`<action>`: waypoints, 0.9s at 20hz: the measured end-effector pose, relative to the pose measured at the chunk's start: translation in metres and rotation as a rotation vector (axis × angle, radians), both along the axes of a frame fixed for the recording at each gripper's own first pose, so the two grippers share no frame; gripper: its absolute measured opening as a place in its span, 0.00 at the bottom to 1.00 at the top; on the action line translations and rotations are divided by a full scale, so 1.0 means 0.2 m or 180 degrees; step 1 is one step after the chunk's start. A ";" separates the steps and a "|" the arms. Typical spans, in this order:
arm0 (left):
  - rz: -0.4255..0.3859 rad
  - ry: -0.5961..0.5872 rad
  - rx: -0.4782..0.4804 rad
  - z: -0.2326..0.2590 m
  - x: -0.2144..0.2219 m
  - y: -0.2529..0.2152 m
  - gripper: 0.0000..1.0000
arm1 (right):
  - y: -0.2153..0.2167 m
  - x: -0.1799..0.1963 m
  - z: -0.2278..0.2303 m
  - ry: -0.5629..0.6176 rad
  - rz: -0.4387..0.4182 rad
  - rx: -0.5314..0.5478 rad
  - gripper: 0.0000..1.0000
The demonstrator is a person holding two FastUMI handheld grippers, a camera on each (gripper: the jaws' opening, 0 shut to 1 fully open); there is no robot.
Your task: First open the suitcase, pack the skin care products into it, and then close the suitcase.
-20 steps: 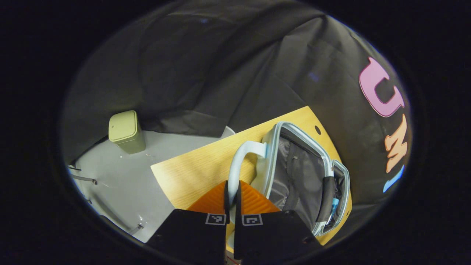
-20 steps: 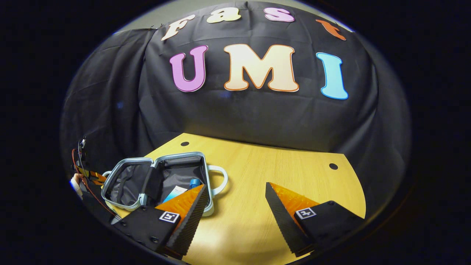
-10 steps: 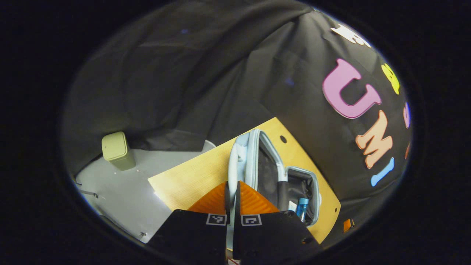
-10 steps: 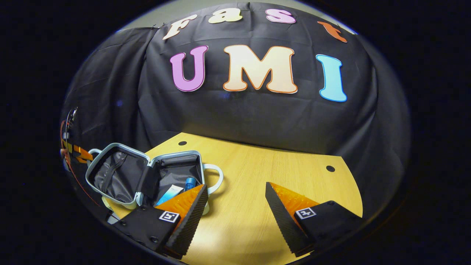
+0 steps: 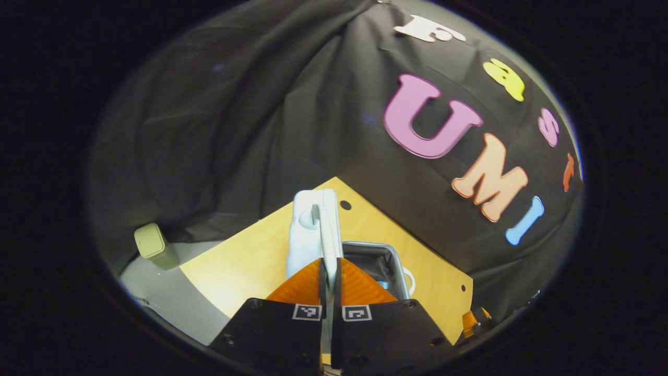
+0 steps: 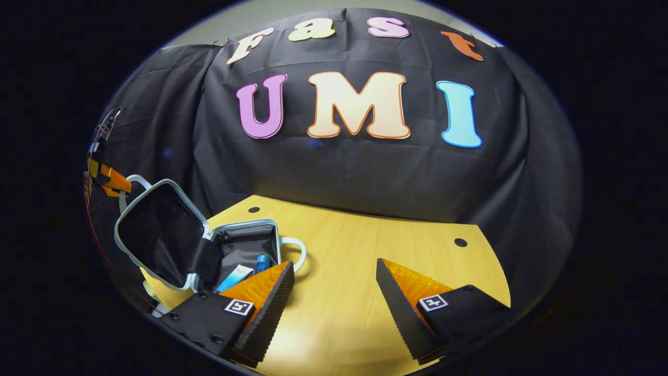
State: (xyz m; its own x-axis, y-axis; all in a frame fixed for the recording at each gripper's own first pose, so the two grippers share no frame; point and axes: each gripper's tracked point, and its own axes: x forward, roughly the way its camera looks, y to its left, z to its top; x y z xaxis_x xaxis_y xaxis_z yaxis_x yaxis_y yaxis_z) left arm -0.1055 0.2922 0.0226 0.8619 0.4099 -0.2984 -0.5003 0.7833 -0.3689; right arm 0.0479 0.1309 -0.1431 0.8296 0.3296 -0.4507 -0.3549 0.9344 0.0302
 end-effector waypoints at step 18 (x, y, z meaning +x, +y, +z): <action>-0.1251 0.0118 -0.0051 -0.15 1.08 -0.83 0.00 | -0.27 0.01 0.04 -0.0083 -0.0312 0.0137 0.98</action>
